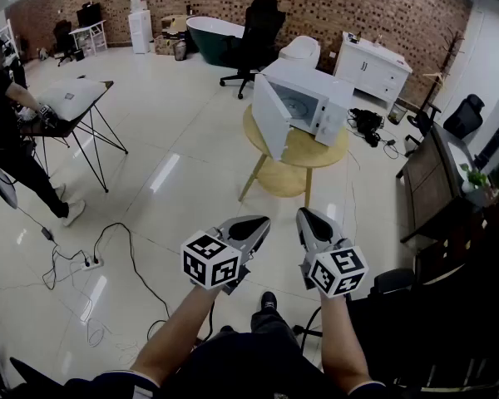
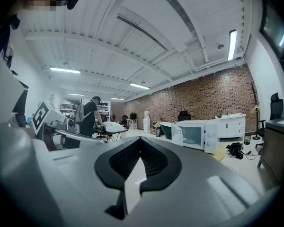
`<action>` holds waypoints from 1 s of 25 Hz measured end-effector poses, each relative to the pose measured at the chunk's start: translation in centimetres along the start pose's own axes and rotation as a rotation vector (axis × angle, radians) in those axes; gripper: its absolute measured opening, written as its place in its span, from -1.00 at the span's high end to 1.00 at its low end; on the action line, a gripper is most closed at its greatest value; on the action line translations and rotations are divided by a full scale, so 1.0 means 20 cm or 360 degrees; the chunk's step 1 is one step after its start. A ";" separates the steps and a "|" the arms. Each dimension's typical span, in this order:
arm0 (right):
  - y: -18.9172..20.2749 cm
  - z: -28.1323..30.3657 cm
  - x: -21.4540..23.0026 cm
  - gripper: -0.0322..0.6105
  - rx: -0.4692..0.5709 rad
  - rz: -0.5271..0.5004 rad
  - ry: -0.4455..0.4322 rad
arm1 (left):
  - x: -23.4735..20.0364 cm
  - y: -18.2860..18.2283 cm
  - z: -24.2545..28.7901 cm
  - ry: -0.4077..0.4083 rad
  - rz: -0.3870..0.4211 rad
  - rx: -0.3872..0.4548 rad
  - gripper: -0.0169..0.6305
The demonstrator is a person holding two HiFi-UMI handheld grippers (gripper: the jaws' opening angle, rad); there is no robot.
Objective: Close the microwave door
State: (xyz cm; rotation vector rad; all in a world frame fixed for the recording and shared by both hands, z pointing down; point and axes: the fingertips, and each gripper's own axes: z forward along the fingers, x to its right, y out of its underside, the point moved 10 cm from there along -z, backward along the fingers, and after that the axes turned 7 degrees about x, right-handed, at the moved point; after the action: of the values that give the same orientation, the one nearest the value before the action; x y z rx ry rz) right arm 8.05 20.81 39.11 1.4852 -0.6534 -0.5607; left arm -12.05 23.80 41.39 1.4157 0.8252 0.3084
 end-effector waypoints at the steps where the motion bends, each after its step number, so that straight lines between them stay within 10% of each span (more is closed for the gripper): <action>1: 0.00 0.00 0.00 0.89 0.0000 0.0002 0.0000 | 0.00 0.00 0.00 0.0000 0.0000 -0.0001 0.91; 25: 0.06 0.26 0.55 0.89 -0.0023 0.0046 -0.0053 | -0.27 0.01 0.51 -0.0103 0.0038 -0.0094 0.91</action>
State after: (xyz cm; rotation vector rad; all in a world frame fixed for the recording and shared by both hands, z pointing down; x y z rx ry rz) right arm 12.28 9.41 40.74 1.4534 -0.6943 -0.5675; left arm -8.93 12.71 42.79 1.3741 0.7414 0.3013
